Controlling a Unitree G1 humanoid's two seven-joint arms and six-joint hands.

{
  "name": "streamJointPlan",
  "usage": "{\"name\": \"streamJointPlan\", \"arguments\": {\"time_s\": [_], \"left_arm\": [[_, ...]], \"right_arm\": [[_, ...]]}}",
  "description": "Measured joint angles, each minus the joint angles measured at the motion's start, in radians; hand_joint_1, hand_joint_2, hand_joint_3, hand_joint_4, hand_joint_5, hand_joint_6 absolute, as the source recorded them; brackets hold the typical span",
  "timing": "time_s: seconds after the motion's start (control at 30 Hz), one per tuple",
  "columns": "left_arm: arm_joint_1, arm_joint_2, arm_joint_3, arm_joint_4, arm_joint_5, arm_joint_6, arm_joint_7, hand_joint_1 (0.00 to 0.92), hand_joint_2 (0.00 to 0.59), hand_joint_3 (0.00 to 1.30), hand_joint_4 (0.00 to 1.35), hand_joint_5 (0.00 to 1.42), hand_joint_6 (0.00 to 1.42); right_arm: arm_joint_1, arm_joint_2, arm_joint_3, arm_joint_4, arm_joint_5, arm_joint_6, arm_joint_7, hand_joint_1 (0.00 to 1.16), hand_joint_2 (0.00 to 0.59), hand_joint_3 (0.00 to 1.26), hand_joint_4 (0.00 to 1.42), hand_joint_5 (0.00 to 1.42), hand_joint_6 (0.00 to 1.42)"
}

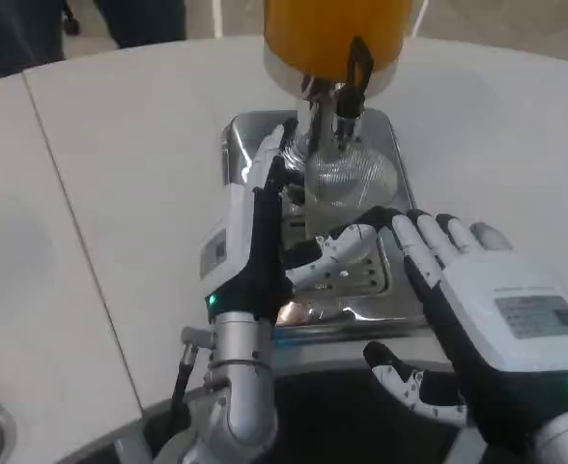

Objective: Grasp the cup under the faucet to collect the drink, then remove the cup.

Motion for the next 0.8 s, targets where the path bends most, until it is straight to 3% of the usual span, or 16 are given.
{"name": "streamJointPlan", "arguments": {"time_s": [0.13, 0.27, 0.37, 0.5, 0.6, 0.67, 0.73, 0.8], "left_arm": [[0.016, 0.018, 0.001, -0.038, 0.001, 0.005, -0.014, 0.488, 0.068, 0.08, 0.00, 0.27, 0.23], [0.067, 0.072, 0.005, -0.129, 0.010, 0.012, -0.035, 0.469, 0.062, 0.07, 0.00, 0.25, 0.22], [0.149, 0.139, 0.036, -0.257, 0.007, 0.015, -0.072, 0.457, 0.063, 0.04, 0.00, 0.20, 0.19], [0.244, 0.222, 0.060, -0.400, 0.019, 0.034, -0.127, 0.438, 0.072, 0.00, 0.00, 0.15, 0.16], [0.313, 0.280, 0.077, -0.507, 0.048, 0.058, -0.170, 0.423, 0.086, 0.00, 0.00, 0.07, 0.12], [0.359, 0.310, 0.088, -0.581, 0.073, 0.096, -0.197, 0.417, 0.087, 0.00, 0.00, 0.03, 0.09], [0.414, 0.352, 0.090, -0.691, 0.178, 0.186, -0.227, 0.381, 0.097, 0.00, 0.00, 0.00, 0.04], [0.459, 0.390, 0.090, -0.780, 0.266, 0.268, -0.260, 0.329, 0.102, 0.00, 0.00, 0.00, 0.00]], "right_arm": [[0.001, -0.008, 0.000, -0.001, 0.037, -0.008, -0.015, 0.60, 0.407, 0.00, 0.00, 0.00, 0.00], [-0.001, -0.007, -0.006, -0.005, 0.050, -0.013, -0.037, 0.60, 0.407, 0.00, 0.00, 0.00, 0.01], [-0.028, 0.002, -0.035, -0.003, 0.076, 0.001, -0.075, 0.61, 0.411, 0.00, 0.00, 0.00, 0.02], [-0.078, -0.013, -0.050, 0.006, 0.114, -0.007, -0.121, 0.61, 0.413, 0.00, 0.00, 0.00, 0.03], [-0.104, 0.006, -0.046, 0.016, 0.136, 0.000, -0.137, 0.61, 0.414, 0.00, 0.00, 0.00, 0.04], [-0.105, 0.048, -0.034, 0.022, 0.172, 0.024, -0.142, 0.62, 0.417, 0.00, 0.00, 0.00, 0.04], [-0.101, 0.091, -0.027, 0.032, 0.207, 0.048, -0.159, 0.62, 0.420, 0.00, 0.00, 0.00, 0.04], [-0.098, 0.091, -0.017, 0.036, 0.211, 0.049, -0.192, 0.63, 0.432, 0.00, 0.00, 0.00, 0.04]]}}
